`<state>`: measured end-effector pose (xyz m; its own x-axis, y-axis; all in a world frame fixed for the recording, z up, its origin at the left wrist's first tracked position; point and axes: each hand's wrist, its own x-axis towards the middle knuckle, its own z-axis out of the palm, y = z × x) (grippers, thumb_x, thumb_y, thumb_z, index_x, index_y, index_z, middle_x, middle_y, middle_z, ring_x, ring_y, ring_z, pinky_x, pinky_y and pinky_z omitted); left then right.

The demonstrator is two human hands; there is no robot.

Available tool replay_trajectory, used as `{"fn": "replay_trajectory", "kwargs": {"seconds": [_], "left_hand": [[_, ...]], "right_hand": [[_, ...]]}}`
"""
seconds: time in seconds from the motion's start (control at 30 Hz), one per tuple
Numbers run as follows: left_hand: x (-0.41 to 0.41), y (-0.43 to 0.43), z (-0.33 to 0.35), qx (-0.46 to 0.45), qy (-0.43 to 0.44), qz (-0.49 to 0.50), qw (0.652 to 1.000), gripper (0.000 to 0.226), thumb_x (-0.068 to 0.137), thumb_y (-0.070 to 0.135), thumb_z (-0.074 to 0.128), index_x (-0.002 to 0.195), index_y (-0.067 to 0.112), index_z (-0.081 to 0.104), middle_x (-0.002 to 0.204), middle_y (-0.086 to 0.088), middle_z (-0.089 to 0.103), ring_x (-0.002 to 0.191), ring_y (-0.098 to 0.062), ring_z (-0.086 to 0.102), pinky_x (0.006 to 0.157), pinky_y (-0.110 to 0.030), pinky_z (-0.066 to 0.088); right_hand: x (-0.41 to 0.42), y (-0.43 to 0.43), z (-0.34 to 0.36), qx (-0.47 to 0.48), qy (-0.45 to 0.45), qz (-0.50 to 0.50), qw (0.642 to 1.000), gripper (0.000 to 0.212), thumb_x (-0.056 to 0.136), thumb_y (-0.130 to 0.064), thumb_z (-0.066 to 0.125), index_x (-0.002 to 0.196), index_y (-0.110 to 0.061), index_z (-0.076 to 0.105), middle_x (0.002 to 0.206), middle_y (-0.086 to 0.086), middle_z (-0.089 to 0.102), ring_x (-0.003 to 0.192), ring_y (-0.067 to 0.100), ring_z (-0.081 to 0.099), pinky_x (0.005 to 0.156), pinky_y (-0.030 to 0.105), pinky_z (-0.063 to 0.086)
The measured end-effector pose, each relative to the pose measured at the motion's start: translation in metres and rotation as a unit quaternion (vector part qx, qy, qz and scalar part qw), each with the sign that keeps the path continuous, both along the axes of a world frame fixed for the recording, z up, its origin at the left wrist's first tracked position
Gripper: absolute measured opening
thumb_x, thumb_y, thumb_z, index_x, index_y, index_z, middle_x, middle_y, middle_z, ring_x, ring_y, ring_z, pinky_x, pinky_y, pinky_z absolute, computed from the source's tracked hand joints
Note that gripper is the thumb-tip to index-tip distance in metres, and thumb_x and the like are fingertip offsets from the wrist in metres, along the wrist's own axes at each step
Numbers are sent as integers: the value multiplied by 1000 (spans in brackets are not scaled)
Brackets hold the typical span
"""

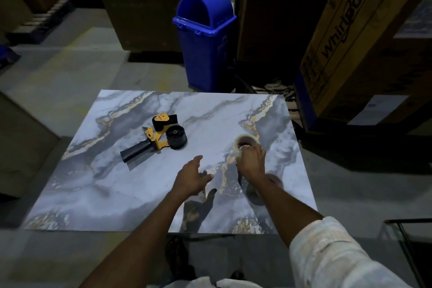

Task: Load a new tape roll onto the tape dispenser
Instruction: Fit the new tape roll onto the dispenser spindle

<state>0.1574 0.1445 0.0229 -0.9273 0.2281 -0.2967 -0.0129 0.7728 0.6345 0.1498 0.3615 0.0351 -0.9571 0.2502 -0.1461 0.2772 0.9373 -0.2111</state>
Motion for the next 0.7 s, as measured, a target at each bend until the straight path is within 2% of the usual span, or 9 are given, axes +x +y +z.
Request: {"fn": "replay_trajectory", "kwargs": {"seconds": [0.1,0.2,0.27,0.33,0.4,0.47,0.53,0.63,0.7], "left_hand": [[-4,-7,1,15,3,3,1000,82,88,46,75,155,18,38,144,-15,59,133,-29,56,101,-40,49],[-13,-13,5,34,3,9,999,74,91,45,73,152,17,43,138,-15,64,127,-30,60,100,-41,50],[-23,-15,8,64,-7,19,998,61,96,43,67,147,14,50,134,-15,67,123,-29,63,99,-39,52],[-33,-15,14,117,-22,46,992,47,100,39,63,138,11,61,129,-13,70,113,-24,66,89,-30,53],[-44,-17,19,178,-20,64,982,36,102,34,60,128,10,67,125,-9,71,107,-19,65,88,-27,52],[-55,-23,23,238,-28,71,968,26,104,32,57,117,15,72,117,-6,73,103,-18,66,89,-35,51],[-65,-33,27,306,-72,89,945,23,106,29,53,111,20,74,112,-4,74,106,-21,66,87,-37,50],[-81,-51,28,409,-126,102,898,31,110,26,44,117,16,72,123,-10,74,117,-27,66,94,-41,50],[-90,-60,26,454,-144,92,874,36,111,26,41,125,9,69,128,-14,72,119,-28,66,98,-42,50]], "right_hand": [[-6,-1,1,-24,4,-8,1000,36,88,-13,62,122,-20,68,138,2,60,135,26,42,104,34,31],[-14,-12,8,-59,30,-32,997,34,95,-24,58,127,-18,67,141,9,58,133,32,43,107,35,31],[-21,-26,18,-117,52,-60,990,33,96,-30,58,122,-15,71,125,18,67,123,37,50,101,36,38],[-25,-42,30,-190,96,-78,974,26,92,-30,63,106,-13,77,103,21,74,105,37,62,84,33,47],[-25,-59,40,-248,147,-69,955,18,87,-27,68,88,-12,78,83,12,76,82,25,69,67,28,47],[-22,-77,48,-292,172,-57,939,13,86,-26,70,89,-16,79,81,0,78,69,2,65,60,16,46],[-21,-93,54,-312,185,-45,931,15,86,-26,71,96,-18,80,84,-5,78,68,-8,63,59,5,41],[-25,-112,58,-297,210,-29,931,15,88,-24,71,99,-17,79,88,-1,77,80,11,65,69,25,51],[-29,-121,57,-258,221,-26,940,17,90,-23,71,103,-15,78,94,2,77,90,22,60,75,34,51]]}}
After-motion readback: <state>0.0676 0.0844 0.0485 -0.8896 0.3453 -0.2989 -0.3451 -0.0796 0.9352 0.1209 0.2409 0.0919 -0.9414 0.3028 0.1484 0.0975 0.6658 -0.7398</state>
